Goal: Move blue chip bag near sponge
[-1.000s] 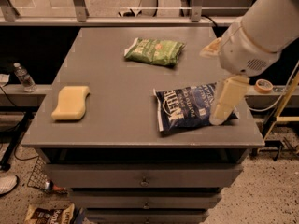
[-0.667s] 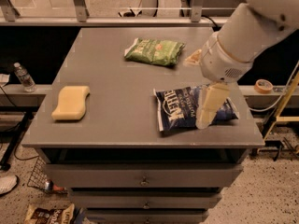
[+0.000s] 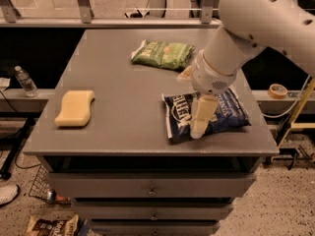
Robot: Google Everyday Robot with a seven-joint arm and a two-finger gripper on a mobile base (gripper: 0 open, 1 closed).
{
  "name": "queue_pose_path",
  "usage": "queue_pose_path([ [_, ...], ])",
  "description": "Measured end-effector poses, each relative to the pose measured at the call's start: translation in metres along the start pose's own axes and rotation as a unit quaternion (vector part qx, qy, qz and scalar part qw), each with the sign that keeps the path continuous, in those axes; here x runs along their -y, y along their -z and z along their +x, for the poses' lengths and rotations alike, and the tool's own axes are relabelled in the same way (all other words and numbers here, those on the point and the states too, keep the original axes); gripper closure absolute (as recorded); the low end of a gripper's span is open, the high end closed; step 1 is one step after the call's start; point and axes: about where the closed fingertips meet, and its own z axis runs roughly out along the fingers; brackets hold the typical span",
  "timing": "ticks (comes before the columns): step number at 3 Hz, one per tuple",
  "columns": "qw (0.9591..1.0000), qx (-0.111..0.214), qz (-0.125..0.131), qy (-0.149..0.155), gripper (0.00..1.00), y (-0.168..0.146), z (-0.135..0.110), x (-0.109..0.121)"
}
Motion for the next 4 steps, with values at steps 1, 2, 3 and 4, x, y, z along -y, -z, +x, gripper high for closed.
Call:
queue_pose_path([
  [1,0.9999,-0.005,-0.012,0.001,0.18,-0.018,0.0,0.005],
  [2,0.9998,-0.013,-0.017,0.006,0.4,-0.026,-0.001,0.006],
  [3,0.9999,-0.007,-0.013,0.004,0.63,-0.021,-0.002,0.011],
  [4,0.9995,0.026,0.01,0.013,0.87,0.003,-0.016,0.021],
])
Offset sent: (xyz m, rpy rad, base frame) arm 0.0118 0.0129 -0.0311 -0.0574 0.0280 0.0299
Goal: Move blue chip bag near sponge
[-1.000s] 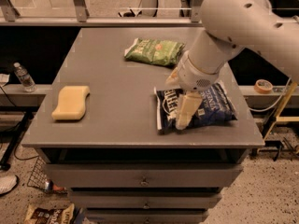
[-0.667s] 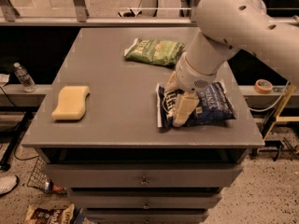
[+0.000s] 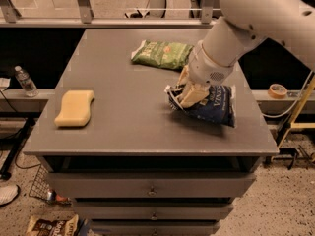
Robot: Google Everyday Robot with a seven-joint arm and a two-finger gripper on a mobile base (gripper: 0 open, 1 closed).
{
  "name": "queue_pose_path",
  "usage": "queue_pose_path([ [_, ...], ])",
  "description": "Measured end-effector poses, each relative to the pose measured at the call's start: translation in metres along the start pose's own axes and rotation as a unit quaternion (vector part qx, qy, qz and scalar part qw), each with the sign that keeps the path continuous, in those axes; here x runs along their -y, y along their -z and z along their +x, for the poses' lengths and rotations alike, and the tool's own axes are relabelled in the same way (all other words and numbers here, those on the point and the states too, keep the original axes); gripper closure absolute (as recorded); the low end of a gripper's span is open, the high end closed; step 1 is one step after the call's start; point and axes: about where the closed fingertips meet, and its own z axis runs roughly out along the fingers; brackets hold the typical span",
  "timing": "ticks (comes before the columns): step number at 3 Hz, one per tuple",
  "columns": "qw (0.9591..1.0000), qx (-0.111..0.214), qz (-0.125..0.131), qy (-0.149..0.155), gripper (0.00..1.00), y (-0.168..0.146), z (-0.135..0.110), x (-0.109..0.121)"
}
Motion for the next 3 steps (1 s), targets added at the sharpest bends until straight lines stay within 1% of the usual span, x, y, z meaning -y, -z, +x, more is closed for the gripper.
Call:
queue_pose_path([
  [1,0.9979,0.048,0.037,0.025,1.0,0.037,-0.029,0.018],
  [2,0.9978,0.048,0.037,0.026,1.0,0.037,-0.03,0.018],
  [3,0.9906,0.085,0.046,0.097,1.0,0.045,-0.08,0.03],
])
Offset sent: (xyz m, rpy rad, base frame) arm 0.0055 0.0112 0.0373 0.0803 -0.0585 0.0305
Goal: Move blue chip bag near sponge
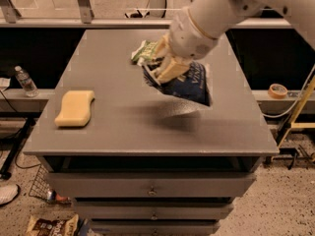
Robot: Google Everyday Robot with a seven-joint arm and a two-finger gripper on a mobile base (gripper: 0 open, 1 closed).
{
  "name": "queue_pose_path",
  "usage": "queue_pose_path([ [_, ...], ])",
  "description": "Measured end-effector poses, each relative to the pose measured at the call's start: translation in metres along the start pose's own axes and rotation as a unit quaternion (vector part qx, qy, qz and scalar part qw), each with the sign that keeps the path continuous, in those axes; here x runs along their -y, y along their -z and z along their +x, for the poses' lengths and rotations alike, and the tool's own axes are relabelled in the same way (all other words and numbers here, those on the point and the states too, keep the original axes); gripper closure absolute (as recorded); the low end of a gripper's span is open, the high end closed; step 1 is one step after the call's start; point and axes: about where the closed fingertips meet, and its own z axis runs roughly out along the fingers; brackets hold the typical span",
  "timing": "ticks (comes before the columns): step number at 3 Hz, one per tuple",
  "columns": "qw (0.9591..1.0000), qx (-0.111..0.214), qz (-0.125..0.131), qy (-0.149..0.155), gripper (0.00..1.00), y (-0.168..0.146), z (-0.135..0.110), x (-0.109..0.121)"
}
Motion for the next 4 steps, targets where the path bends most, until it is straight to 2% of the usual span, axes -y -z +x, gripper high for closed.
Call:
queue_pose_path([
  [1,0.9937,0.048,-0.003,0.102,1.0,0.0,-0.065,0.023],
  [2,0.9807,0.074,-0.047,0.175,1.0,-0.026,-0.113,0.029],
  [3,0.9682,0.084,-0.096,0.215,1.0,-0.059,-0.142,0.025],
  [4,0.9591,0.088,-0.132,0.234,1.0,-0.093,-0.159,0.027],
])
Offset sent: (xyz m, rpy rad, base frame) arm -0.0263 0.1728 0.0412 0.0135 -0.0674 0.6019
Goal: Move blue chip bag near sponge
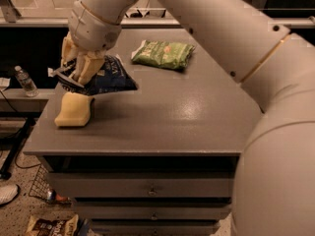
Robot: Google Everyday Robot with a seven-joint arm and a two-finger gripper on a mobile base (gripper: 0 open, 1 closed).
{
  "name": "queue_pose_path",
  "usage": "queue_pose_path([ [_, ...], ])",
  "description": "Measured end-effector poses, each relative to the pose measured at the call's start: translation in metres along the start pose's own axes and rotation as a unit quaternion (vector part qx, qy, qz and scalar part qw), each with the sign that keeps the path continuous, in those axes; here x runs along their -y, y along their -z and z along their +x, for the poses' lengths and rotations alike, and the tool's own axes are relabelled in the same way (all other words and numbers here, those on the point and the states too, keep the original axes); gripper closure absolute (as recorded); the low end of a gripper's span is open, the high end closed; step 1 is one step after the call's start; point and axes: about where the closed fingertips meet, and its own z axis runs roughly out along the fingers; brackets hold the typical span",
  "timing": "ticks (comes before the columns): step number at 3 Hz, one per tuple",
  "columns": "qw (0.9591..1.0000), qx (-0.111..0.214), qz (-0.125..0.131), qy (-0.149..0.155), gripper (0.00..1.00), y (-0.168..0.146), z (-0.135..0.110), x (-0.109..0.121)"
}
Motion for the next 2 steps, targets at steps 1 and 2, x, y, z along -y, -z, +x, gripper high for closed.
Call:
queue_pose_path([
  [1,0.9998,0.004,-0.021,0.001,1.0,-0.024,0.004,0.012],
  [2,0.9994,0.005,-0.033,-0.012,1.0,-0.041,0.015,0.017],
])
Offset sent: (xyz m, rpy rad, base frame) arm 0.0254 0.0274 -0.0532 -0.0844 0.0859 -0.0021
